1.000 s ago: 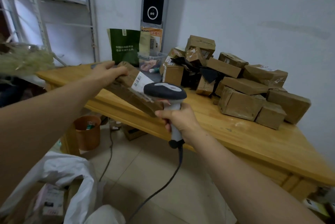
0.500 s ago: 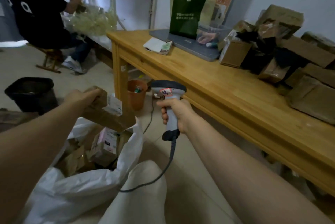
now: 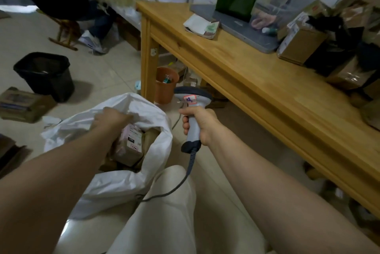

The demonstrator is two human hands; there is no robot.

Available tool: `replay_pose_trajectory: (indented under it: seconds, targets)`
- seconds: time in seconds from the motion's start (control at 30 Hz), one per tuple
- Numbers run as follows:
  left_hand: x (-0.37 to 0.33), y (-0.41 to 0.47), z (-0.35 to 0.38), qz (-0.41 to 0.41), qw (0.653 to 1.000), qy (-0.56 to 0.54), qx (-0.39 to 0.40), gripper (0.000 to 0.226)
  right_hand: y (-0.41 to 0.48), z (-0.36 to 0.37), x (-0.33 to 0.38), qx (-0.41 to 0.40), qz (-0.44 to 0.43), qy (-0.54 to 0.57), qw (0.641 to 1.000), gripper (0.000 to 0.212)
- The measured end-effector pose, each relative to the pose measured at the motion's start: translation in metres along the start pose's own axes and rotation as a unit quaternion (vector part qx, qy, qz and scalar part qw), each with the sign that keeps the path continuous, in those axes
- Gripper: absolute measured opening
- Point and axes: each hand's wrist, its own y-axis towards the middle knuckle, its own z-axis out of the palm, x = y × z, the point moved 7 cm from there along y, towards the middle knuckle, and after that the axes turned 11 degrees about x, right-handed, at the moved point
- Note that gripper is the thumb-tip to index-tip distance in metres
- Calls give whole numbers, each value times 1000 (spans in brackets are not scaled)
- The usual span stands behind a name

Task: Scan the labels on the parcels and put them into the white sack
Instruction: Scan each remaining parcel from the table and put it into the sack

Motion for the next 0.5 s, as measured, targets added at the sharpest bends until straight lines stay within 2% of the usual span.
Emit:
replay_pose_trajectory:
  seconds: [0.07, 0.2, 0.33, 0.5]
  targets:
    - [-30, -20, 11, 25, 995, 87, -42, 75, -3, -8, 5, -17, -11, 23, 1000, 13]
    - [-115, -66, 46, 210, 963, 150, -76, 72, -20, -37, 23, -33, -54, 64, 996, 19]
    - [-194, -112, 91, 368, 904, 207, -63, 75, -51, -84, 42, -52, -102, 107, 988, 21]
    - [-280, -180, 169, 470, 856, 218, 3, 79, -108, -174, 60, -128, -166, 179, 961, 17]
